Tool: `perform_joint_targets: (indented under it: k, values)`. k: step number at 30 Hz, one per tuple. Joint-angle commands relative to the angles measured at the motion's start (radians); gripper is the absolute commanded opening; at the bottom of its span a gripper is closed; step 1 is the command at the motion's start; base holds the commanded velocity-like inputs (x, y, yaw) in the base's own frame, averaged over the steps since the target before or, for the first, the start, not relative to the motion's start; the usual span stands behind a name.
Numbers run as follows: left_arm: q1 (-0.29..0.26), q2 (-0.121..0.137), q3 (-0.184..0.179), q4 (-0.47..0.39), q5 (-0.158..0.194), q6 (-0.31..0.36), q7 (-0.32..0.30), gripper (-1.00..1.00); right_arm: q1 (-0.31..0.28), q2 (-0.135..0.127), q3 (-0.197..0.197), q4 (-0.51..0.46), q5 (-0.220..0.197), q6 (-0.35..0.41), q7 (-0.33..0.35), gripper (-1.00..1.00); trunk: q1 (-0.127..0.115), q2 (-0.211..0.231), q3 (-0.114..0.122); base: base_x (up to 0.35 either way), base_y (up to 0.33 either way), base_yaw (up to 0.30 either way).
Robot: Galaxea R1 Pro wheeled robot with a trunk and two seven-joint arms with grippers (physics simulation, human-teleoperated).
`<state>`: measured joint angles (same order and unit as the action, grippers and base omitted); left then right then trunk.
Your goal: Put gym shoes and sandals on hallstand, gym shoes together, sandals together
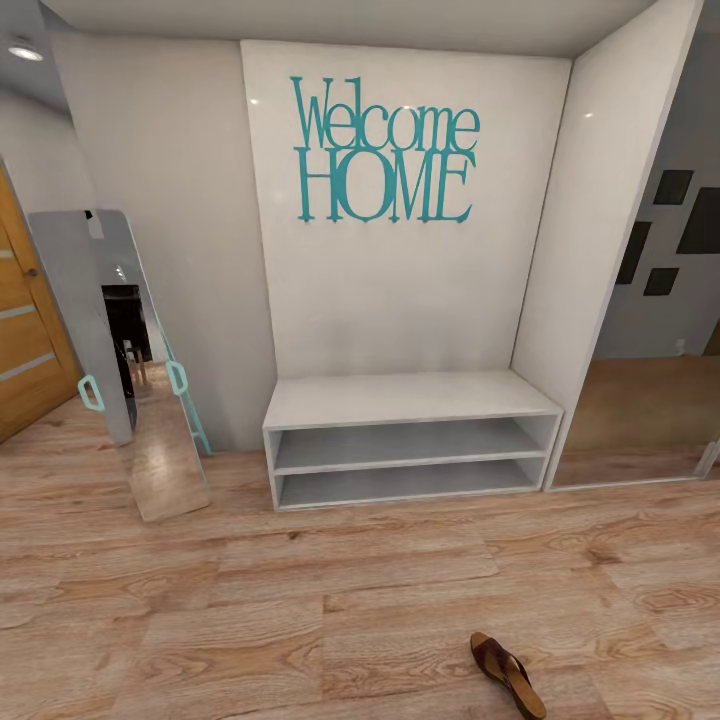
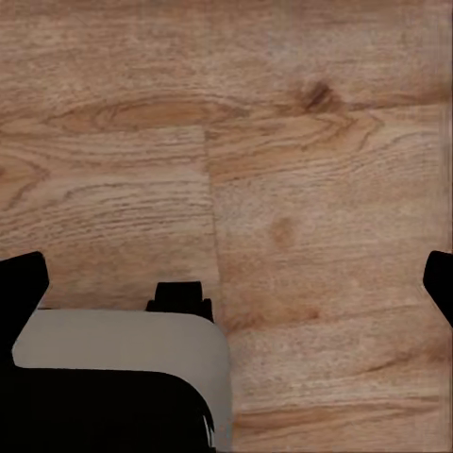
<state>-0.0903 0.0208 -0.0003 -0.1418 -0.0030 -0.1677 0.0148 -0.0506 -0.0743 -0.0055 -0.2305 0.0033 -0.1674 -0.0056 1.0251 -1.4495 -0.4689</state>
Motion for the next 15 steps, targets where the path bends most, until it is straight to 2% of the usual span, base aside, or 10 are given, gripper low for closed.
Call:
perform_joint_targets:
  k: [1, 8, 15]
  values:
    - [-0.006, 0.0, 0.0, -0.005, 0.001, -0.009, 0.002, 1.0, -0.001, -0.002, -0.001, -0.005, 0.0, -0.009, -0.001, 1.0, 0.0, -0.001, -0.001, 0.0, 0.0, 0.0]
    - [-0.047, -0.002, 0.001, -0.045, 0.004, -0.049, 0.002, 1.0, -0.004, -0.01, -0.001, -0.045, -0.003, -0.048, -0.001, 1.0, 0.0, -0.001, -0.001, 0.0, 0.0, 0.0]
    - [-0.087, -0.002, 0.002, -0.084, 0.004, -0.083, 0.002, 1.0, -0.005, -0.004, 0.0, -0.084, -0.004, -0.088, -0.001, 1.0, 0.0, -0.001, -0.001, 0.0, 0.0, 0.0]
